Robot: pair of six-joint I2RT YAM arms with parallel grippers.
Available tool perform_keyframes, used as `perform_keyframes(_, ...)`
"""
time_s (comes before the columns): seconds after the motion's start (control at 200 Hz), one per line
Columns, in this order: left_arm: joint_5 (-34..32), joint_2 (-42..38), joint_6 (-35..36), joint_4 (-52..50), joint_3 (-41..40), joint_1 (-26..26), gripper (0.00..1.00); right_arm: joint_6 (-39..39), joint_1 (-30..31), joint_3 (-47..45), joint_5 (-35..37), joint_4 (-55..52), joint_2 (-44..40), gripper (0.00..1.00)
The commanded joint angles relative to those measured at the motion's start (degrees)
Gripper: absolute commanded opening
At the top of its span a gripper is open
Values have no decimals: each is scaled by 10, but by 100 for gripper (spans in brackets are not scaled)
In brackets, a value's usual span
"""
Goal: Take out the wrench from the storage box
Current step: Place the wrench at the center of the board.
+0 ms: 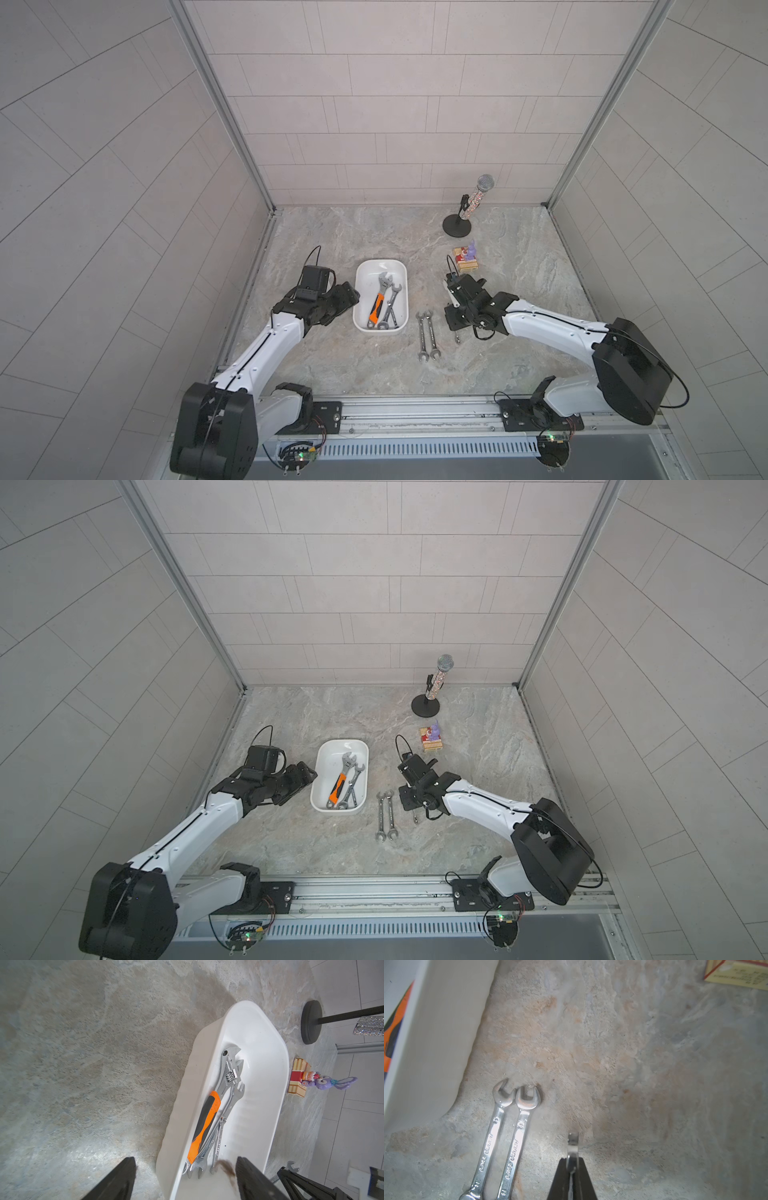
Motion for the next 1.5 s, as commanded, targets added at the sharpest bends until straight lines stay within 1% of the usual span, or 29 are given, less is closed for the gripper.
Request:
perform_keyframes(0.0, -6, 0, 1, 4, -5, -2, 83, 14, -17, -16, -17, 28, 19, 1)
perform_keyframes(0.115, -6, 9, -1, 16, -8, -1, 83, 18, -38, -20, -57, 50, 49, 1)
perform_keyframes(0.295, 1, 14, 0, 19, -5, -2, 83, 34, -51, -18, -124, 87, 96, 1)
perform_keyframes(0.485, -8, 2, -2, 28, -15, 0, 83, 63, -52, -31, -156, 116, 116, 1)
perform_keyframes(0.72, -4, 6, -5, 34, -16, -1, 83, 99, -50, -57, -150, 126, 102, 2)
perform_keyframes(0.99, -1, 9, -9, 41, -19, 0, 83, 101, -46, -77, -131, 85, 48, 6)
perform_keyframes(1.135, 1, 9, -11, 44, -20, 1, 84, 108, -44, -77, -129, 84, 46, 8)
perform_keyframes(1.17, 1, 8, -11, 45, -20, 1, 84, 111, -44, -94, -129, 87, 48, 9)
perform_keyframes(1.265, 0, 8, -11, 45, -21, 0, 84, 119, -45, -100, -130, 98, 53, 13)
perform_keyframes(1.396, 1, 10, -12, 45, -20, 0, 84, 126, -45, -104, -128, 105, 57, 23)
perform_keyframes(1.496, 2, 10, -11, 45, -19, 0, 84, 124, -45, -105, -121, 96, 52, 26)
